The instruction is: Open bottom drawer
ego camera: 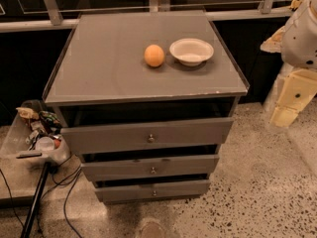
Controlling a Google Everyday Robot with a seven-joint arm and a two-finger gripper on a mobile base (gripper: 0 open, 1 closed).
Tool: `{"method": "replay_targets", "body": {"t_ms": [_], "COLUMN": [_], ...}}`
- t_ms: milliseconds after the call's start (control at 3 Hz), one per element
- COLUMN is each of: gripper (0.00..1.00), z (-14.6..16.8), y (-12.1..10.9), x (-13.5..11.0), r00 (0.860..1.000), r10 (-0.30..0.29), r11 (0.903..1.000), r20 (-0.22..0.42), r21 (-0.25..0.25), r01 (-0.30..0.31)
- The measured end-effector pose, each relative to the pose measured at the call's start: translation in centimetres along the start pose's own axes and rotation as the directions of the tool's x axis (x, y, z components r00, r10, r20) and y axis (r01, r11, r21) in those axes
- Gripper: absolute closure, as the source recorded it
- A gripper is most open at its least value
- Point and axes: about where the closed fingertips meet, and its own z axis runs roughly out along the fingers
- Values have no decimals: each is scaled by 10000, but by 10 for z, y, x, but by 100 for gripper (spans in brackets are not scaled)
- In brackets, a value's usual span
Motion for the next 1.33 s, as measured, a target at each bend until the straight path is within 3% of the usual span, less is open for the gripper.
{"method": "replay_targets", "body": {"t_ms": [333,667,1000,1333], "gripper": [0,0,0,0], "z": [0,20,60,102], "y": [0,9,27,51], "x": [0,2,8,16], "r00": [10000,9996,9950,9802], "r10": [-3,0,122,306], "r11": [10000,9997,9963,9926], "r20": [10,290,995,1955], "r21": [16,-246,-858,-1208], "r01": [3,7,-37,-69]}}
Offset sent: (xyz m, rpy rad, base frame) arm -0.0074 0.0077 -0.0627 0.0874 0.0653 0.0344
